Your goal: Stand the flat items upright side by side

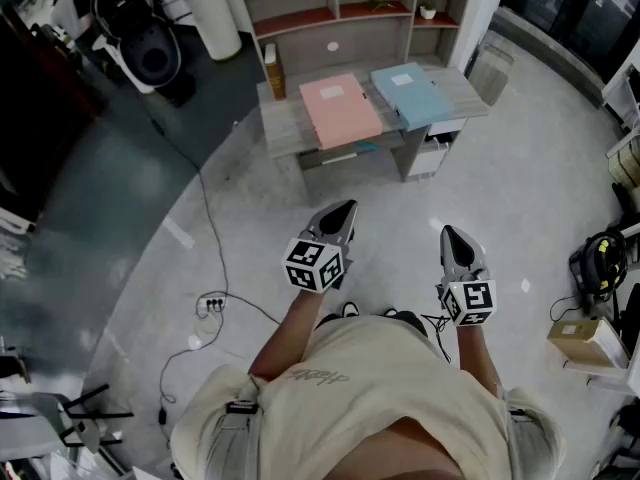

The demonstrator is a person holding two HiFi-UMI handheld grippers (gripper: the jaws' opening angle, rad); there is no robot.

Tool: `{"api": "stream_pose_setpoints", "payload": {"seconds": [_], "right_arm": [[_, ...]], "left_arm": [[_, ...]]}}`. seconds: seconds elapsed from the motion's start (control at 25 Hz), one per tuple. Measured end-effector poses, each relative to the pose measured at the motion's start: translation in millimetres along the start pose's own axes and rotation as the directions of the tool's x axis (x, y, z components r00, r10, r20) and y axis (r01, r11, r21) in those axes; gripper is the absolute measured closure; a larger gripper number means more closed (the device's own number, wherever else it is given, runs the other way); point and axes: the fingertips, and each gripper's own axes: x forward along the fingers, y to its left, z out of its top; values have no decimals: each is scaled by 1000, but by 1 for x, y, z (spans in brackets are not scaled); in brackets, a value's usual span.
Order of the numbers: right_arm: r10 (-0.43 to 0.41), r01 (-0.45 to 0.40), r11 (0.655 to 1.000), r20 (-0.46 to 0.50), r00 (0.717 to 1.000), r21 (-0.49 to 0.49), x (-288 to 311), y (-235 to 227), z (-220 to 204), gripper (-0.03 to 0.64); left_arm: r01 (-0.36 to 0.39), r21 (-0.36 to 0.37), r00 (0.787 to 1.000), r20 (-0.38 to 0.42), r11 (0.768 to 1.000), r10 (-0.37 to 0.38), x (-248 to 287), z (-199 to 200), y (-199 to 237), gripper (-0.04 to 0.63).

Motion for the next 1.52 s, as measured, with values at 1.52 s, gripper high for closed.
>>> {"api": "stream_pose_setpoints", "payload": {"seconds": [1.52], "right_arm": [[-117,135,980,-126,985,147,-6,-53,-51,400]], "left_arm": [[47,31,990,-135,998,-42,46,-60,12,357]]}}
